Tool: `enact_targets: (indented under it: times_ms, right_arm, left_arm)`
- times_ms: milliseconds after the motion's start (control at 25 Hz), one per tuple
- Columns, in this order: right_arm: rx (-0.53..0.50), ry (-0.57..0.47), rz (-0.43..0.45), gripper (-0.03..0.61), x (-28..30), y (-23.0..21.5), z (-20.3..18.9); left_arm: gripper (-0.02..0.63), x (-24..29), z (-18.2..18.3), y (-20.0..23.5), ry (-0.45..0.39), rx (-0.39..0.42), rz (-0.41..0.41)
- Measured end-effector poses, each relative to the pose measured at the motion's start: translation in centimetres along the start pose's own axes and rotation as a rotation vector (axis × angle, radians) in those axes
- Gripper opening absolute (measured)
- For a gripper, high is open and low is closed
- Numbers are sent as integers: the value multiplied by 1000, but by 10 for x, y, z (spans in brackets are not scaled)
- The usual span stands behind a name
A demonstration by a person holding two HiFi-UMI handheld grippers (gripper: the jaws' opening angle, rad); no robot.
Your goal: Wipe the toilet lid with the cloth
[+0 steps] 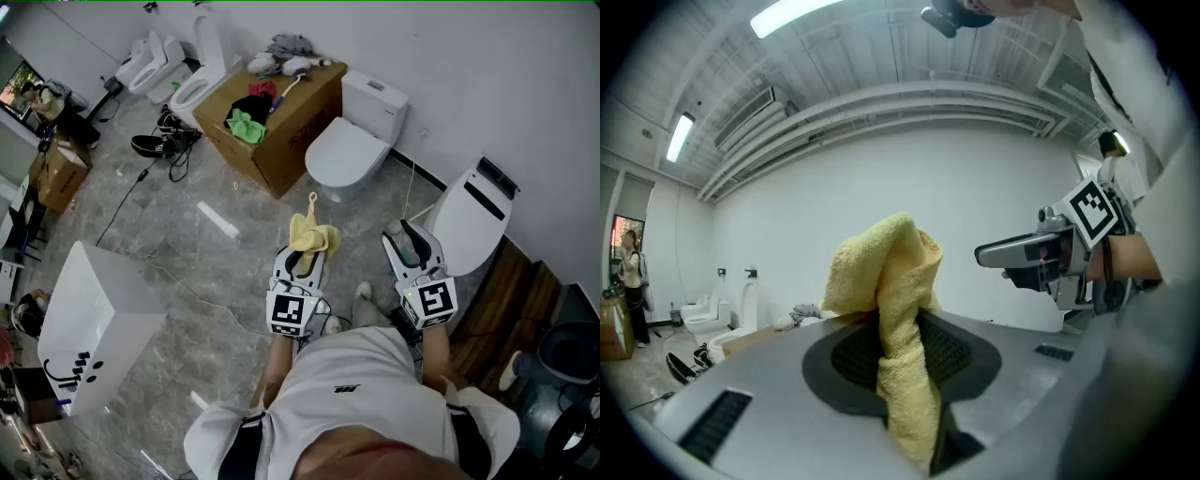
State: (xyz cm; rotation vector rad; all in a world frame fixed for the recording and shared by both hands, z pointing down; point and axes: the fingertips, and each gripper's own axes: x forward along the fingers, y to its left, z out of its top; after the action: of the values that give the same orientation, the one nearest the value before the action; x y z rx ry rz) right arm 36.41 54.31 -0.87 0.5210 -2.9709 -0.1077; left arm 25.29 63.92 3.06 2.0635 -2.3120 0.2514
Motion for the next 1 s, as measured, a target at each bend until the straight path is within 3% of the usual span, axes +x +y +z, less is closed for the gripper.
enact_targets:
  times_ms: [400,1000]
  right_arm:
    - [31,17,4,189,26,5,-14]
    - [51,43,69,190,131,-98,-30]
  left_arm:
    - [104,6,-9,13,5,-6,21]
    - [104,136,6,61,29,-11,87]
